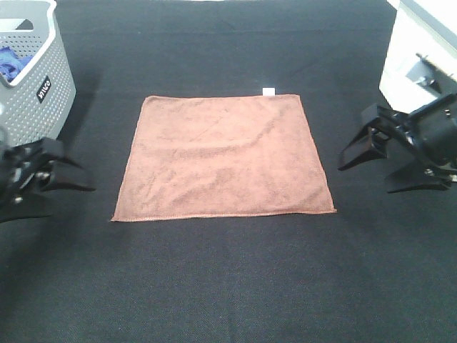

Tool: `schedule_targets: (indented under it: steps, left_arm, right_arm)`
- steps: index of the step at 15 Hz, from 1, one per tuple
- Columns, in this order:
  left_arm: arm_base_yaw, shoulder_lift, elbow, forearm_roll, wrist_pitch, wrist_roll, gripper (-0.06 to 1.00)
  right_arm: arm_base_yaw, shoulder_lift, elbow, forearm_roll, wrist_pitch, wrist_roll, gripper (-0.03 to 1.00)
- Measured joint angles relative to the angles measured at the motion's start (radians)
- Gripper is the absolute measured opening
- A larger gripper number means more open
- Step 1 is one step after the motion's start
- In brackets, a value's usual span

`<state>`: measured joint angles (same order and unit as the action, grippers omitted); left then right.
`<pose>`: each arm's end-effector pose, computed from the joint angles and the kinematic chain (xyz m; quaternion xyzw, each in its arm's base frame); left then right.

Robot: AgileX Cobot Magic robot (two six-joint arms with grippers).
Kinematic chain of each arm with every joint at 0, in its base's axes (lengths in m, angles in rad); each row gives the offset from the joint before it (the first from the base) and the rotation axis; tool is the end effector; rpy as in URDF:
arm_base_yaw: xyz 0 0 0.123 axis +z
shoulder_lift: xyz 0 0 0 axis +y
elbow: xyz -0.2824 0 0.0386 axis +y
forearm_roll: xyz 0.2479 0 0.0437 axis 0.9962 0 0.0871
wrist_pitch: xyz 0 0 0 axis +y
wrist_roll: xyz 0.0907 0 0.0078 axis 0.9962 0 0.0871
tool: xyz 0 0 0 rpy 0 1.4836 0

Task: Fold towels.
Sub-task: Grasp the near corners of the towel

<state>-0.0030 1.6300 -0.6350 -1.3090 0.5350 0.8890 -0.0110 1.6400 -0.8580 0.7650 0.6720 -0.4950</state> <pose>0.2654 -0.0457 0.1494 -0.1121 0.9312 -0.2883 0.1930 0.2936 0.0361 0.1813 0.0380 0.9600 0.2289 0.1568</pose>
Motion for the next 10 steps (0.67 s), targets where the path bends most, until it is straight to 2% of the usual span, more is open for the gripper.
schedule_targets:
  steps: [5,10]
  left_arm:
    - [0.000,0.170,-0.120,-0.023,0.043,0.008,0.76]
    - [0.000,0.259,-0.213,-0.034,0.043,0.010,0.76]
  right_arm:
    - [0.000,0.129,-0.080,0.003,0.001,-0.014,0.79]
    - [0.000,0.276,-0.185,0.009,0.001,-0.037,0.78]
